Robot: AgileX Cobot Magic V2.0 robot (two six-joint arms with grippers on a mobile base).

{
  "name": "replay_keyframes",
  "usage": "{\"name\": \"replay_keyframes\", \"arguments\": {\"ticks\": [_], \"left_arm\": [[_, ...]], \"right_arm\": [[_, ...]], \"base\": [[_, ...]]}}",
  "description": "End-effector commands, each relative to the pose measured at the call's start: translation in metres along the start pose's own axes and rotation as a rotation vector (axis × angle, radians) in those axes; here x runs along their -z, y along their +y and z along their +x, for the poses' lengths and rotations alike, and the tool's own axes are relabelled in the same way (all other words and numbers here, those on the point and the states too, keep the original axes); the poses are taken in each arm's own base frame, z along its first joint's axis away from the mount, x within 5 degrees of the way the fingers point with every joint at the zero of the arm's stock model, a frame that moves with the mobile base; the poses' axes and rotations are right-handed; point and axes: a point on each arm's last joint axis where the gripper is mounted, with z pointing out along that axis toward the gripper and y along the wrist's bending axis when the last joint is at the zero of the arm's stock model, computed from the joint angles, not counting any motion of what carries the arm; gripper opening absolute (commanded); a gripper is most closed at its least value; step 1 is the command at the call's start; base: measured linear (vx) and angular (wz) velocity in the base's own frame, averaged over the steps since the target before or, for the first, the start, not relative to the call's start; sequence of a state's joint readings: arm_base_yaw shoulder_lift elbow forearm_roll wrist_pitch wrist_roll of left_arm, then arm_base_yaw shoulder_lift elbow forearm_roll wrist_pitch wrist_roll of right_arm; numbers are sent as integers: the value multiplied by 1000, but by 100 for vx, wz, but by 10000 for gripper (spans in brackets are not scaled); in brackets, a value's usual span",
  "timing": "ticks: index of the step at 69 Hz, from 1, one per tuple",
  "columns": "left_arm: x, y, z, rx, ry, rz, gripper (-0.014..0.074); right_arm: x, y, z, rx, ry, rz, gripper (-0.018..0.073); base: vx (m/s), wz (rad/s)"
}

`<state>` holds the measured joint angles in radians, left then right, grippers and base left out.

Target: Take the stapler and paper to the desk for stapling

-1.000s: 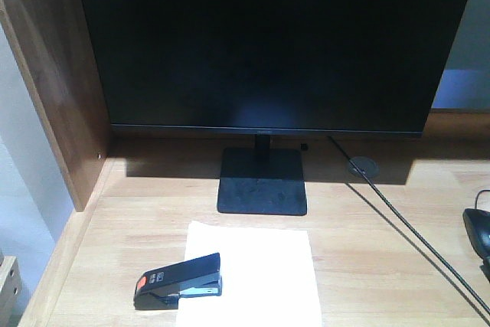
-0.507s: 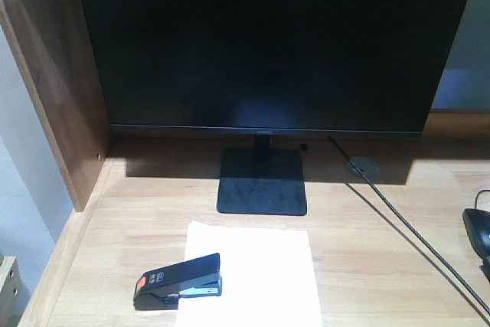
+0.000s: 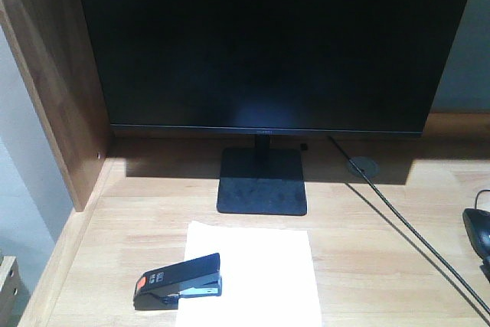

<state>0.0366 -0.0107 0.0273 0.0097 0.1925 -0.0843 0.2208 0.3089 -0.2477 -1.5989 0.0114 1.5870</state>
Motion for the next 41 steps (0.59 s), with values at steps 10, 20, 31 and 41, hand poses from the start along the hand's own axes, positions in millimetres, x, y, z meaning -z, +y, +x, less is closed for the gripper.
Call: {"name": "replay_keyframes", "arguments": {"ticks": [10,20,31,41], "left_arm": [[-1,0,1,17,-64,5,-6],[-1,0,1,17,-64,5,-6],[-1,0,1,17,-64,5,-6],[-1,0,1,17,-64,5,-6]], "right_arm": [[0,0,-8,21,-21,5,-6],[0,0,-8,21,-21,5,-6],[0,-1,-8,21,-21,6,-6],[0,-1,-8,21,-21,6,-6]], "base": [[0,0],[0,0],[0,0],[0,0]]}}
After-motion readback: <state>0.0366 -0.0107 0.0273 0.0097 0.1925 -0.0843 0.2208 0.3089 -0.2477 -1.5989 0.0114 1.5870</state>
